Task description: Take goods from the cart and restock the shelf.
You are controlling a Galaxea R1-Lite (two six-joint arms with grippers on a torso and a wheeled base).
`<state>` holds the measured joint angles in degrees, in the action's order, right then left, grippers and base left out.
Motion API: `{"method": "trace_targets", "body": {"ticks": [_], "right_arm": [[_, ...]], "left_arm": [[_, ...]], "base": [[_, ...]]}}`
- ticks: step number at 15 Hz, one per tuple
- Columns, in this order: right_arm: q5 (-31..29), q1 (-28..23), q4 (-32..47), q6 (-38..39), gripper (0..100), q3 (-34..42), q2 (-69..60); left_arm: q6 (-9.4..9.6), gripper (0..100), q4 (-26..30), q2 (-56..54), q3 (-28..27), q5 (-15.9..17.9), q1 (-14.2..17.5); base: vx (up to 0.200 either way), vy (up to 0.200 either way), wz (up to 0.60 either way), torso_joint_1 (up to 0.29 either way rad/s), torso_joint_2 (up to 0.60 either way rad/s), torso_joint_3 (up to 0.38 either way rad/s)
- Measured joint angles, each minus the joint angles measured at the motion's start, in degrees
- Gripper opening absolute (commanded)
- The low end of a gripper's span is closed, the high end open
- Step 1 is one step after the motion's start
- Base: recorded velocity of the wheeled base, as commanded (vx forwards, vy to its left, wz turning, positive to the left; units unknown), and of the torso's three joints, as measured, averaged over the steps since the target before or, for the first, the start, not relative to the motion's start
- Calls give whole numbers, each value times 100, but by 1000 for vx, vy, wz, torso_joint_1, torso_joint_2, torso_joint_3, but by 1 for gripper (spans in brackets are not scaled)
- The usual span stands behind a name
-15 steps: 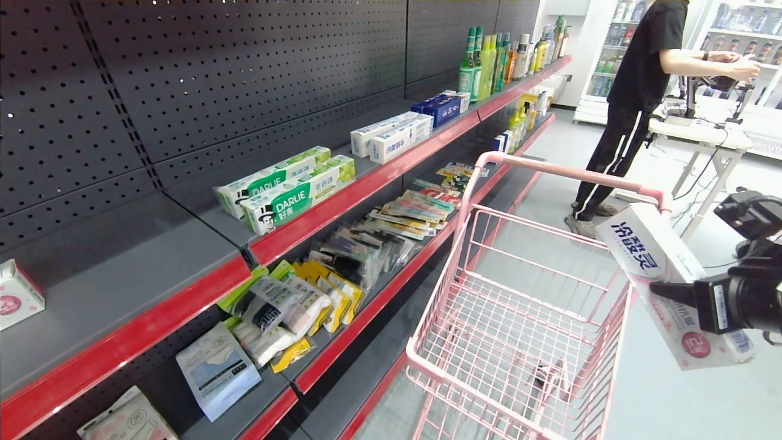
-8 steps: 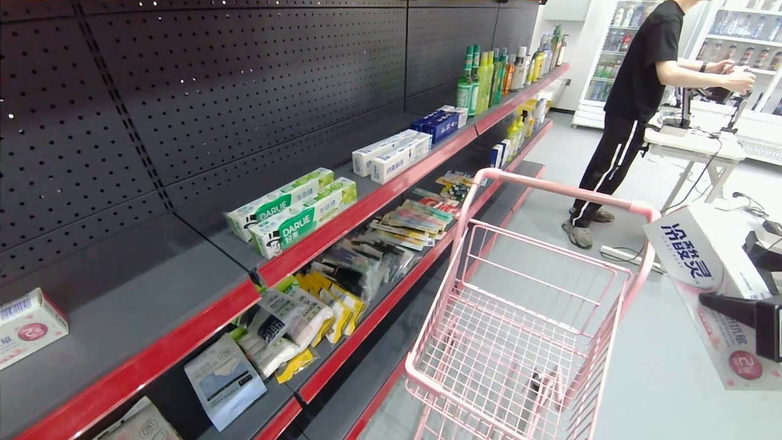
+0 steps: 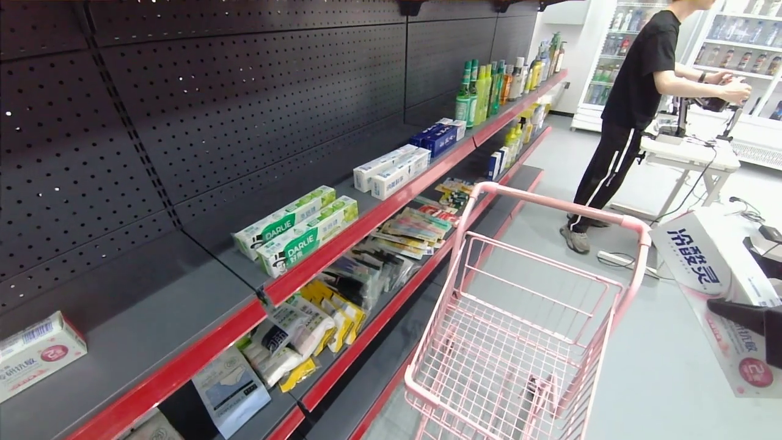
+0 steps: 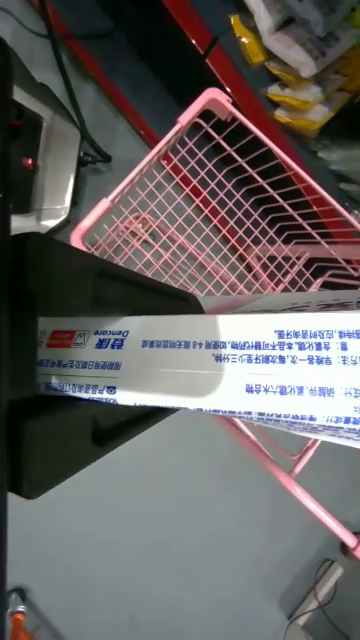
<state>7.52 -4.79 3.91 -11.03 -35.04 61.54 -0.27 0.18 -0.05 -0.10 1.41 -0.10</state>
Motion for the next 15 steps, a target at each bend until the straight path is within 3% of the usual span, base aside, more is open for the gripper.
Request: {"method": "trace_targets", "body": {"ticks": [15], "right_arm": [[27,16,-20,-194,0,61,243]], "left_arm": [[5,100,0,-2,0,9,0]], "base": [[0,0,0,141,-299,-163]]}}
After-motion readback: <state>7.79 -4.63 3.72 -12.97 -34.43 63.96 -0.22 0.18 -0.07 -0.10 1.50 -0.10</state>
